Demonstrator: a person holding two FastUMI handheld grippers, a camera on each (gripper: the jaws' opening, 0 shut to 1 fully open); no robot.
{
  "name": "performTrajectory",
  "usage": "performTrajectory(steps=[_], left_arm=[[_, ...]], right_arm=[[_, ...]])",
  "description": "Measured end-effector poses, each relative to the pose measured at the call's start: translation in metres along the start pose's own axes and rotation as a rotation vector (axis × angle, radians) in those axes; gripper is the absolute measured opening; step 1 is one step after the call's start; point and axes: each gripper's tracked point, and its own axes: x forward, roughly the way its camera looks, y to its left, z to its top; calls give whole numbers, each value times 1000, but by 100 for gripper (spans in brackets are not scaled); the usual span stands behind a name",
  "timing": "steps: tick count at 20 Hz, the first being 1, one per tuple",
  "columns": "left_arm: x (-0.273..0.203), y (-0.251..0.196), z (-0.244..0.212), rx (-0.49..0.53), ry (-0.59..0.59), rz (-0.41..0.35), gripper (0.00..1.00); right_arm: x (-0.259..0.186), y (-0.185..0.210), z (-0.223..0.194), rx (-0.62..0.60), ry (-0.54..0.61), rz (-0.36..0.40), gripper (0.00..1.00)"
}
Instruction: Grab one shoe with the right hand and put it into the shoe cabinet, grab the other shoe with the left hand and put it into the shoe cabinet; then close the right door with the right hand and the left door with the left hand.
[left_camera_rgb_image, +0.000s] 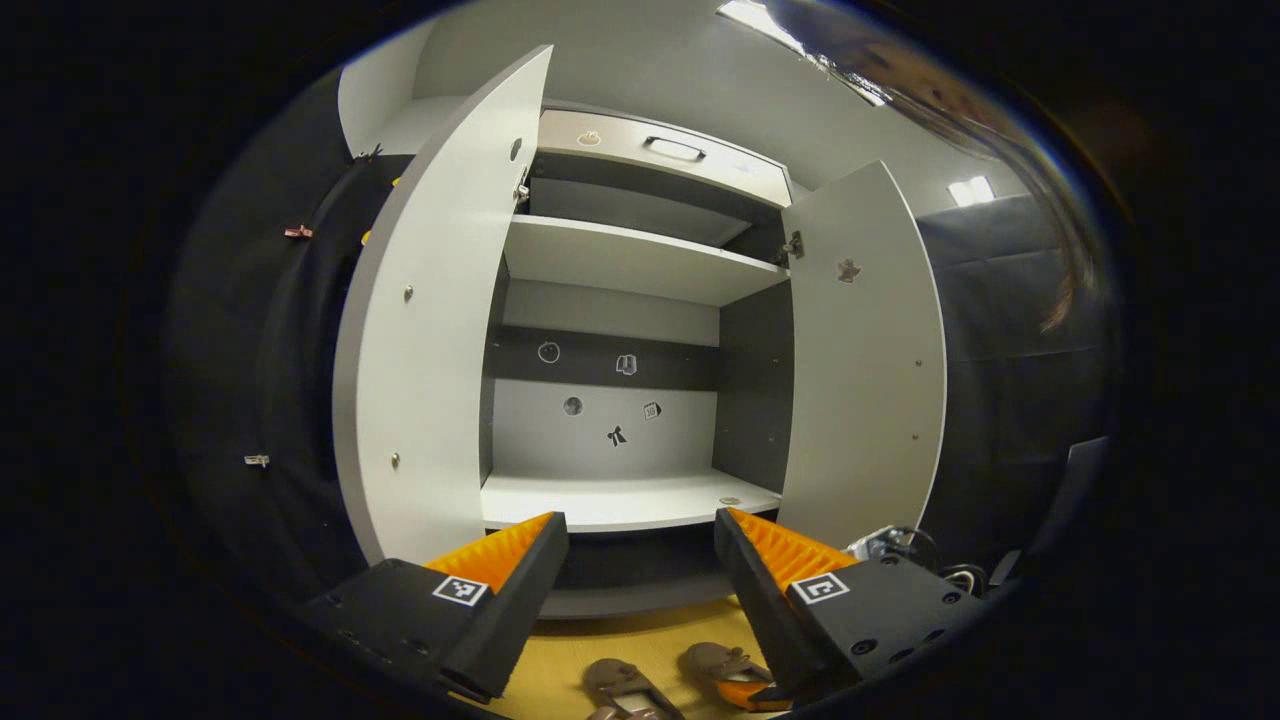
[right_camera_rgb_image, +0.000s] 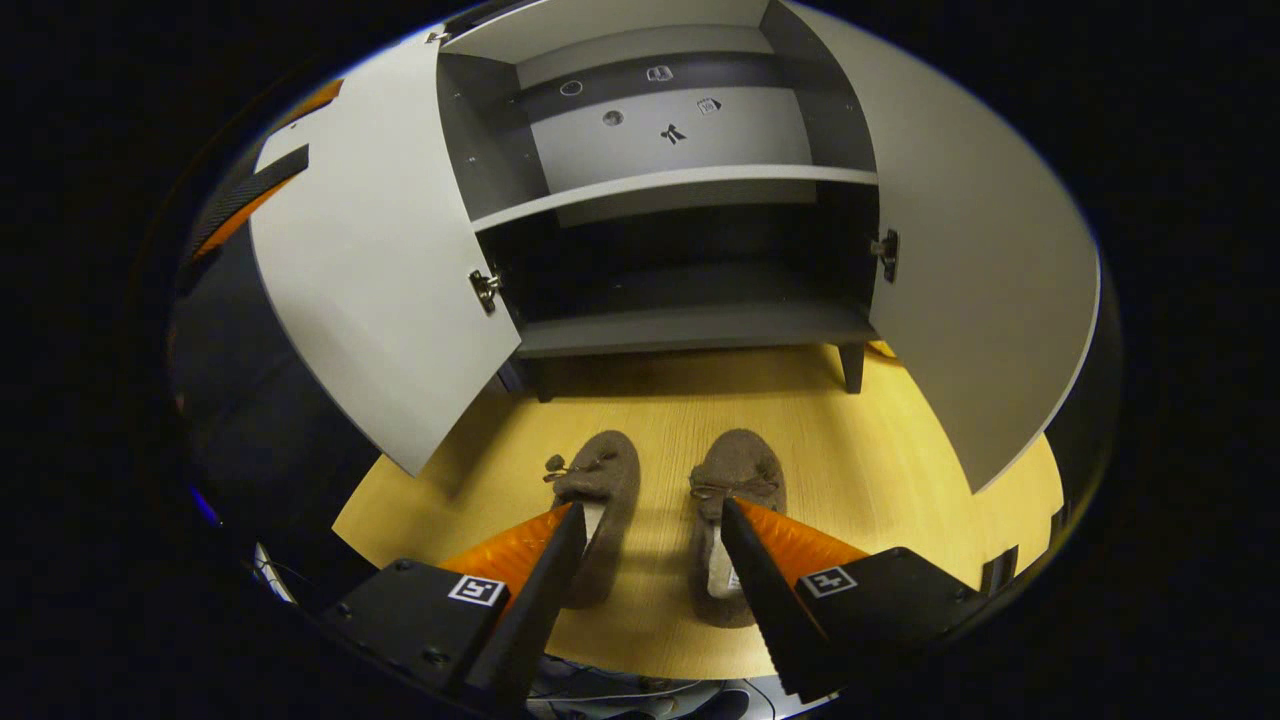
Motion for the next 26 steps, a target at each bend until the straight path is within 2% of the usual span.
performTrajectory(steps=[2,7,10,12,13,17,19,20,21,22,23,24,26], left_arm=[[3,-3,-6,-9,-4,-5,94],[6,-4,-32,-19,29,4,94],[6,1,-56,-22,79,24,94],[5,5,-74,-23,119,38,94],[5,7,-80,-24,139,44,94],[5,14,-96,-33,173,65,94],[6,18,-101,-33,184,74,94],[6,19,-102,-33,186,75,94],[6,19,-102,-32,185,75,94],[7,21,-103,-28,184,77,94],[8,23,-103,-24,184,80,94],[9,25,-103,-22,183,83,94],[11,27,-103,-23,182,83,95]], right_arm=[[17,-11,-22,11,41,-10,84],[59,-28,-57,6,88,-31,85],[81,-28,-57,-18,62,-20,84],[96,-30,-56,-36,47,-25,77],[102,-32,-54,-47,38,-31,77],[127,-46,-47,-89,16,-90,76],[135,-49,-44,-94,17,-110,60],[138,-49,-42,-94,12,-115,62],[143,-52,-40,-104,14,-130,57],[141,-56,-40,-116,20,-148,61],[147,-62,-38,-123,19,-173,60],[156,-65,-36,-118,19,-176,40],[154,-64,-34,-100,19,-168,31]])
